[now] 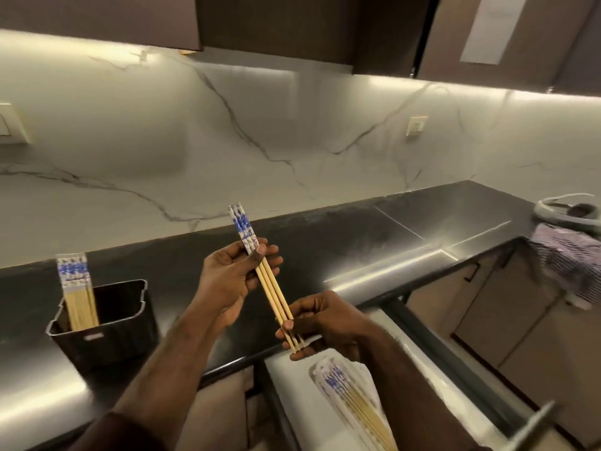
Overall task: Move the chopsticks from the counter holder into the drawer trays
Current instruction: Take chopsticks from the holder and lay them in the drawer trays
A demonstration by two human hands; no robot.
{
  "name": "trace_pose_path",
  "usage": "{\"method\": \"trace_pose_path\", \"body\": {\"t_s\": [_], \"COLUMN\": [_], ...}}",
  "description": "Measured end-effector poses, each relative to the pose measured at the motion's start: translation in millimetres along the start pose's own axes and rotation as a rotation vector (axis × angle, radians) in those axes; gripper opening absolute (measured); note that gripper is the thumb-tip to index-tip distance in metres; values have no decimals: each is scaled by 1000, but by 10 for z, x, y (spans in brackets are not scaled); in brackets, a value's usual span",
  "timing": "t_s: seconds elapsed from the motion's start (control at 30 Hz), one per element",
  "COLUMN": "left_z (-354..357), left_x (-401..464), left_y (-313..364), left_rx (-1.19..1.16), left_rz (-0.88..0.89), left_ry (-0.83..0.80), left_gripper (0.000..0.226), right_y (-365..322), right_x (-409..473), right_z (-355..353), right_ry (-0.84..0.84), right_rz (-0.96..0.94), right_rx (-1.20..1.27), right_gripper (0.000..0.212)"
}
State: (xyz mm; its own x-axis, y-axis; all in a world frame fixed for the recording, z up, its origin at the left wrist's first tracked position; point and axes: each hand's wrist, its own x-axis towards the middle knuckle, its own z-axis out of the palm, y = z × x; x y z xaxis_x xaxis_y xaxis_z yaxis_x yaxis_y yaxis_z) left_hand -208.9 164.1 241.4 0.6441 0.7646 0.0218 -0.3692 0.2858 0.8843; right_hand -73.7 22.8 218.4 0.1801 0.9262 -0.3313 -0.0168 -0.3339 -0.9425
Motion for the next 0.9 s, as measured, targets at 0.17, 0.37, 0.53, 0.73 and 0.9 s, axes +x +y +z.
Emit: {"method": "trace_pose_path", "body": {"t_s": [0.17,0.37,0.53,0.73,0.9], "left_z": [1024,2227,2951,3326,3384], "left_x": [-438,-726,-754,-644,-458], "left_y": [-690,-1481,-1929,-2455,-2897], "left_rx": [-1,9,15,2,-11], "left_rz": [-70,-206,-290,-398,-493], "left_ry": [15,-35,-78,-61,7], "left_gripper": [28,22,21,23,25], "right_y": [430,887,1107,1341,1540], "right_x": [-924,-1957,-2438,-2654,-2543], "right_z": [-747,-1668,-2223,-2625,-2885], "right_ry": [46,199,337,388,414], "right_rz": [60,140,194,251,305], "right_rx": [-7,15,62,84,57], "right_gripper": [17,14,15,12,9]}}
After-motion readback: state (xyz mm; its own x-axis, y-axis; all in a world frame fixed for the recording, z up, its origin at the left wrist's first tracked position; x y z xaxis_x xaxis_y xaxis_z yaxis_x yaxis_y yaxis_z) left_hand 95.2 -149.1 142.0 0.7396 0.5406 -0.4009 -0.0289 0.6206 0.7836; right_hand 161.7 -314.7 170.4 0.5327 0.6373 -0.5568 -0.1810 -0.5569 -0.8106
